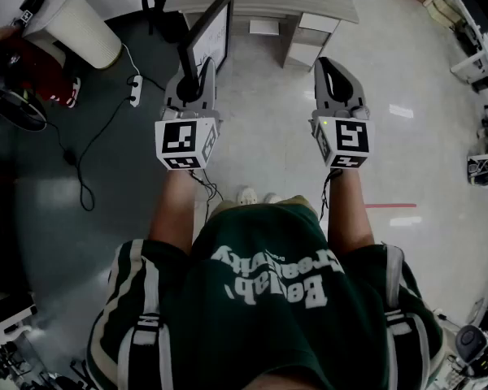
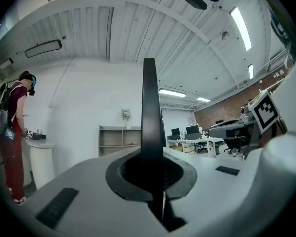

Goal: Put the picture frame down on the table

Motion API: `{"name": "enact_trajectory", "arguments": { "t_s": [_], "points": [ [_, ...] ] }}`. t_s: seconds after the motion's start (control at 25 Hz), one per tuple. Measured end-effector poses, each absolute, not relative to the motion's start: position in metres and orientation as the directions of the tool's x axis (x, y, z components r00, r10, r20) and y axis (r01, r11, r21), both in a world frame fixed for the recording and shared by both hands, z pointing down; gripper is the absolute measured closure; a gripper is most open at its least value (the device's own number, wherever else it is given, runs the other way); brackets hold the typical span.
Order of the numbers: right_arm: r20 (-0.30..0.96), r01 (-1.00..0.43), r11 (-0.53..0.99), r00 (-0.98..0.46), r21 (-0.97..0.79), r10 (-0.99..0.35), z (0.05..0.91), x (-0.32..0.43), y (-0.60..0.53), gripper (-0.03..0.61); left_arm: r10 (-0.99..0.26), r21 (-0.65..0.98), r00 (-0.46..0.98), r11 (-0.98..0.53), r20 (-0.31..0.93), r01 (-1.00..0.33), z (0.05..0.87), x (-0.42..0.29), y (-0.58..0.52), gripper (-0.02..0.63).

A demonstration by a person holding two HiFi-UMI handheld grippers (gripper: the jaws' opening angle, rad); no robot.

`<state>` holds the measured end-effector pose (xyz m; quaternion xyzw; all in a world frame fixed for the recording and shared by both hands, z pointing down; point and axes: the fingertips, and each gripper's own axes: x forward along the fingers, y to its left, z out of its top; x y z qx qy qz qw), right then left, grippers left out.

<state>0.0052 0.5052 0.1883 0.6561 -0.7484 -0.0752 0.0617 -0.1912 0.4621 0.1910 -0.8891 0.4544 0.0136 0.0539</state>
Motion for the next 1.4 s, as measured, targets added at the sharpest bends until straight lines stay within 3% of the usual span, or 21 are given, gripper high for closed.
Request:
{"name": "enact_trajectory", "arguments": {
  "t_s": [1.4],
  "points": [
    [-0.033,-0.968,0.143,-0.153,0.205,-0.988,0.189,-0.014,0.477,0.538,-0.788,-0.078,0.61,-0.605,-0.079,-0.792,0.191,-0.201,0.438,0.588]
  ]
}}
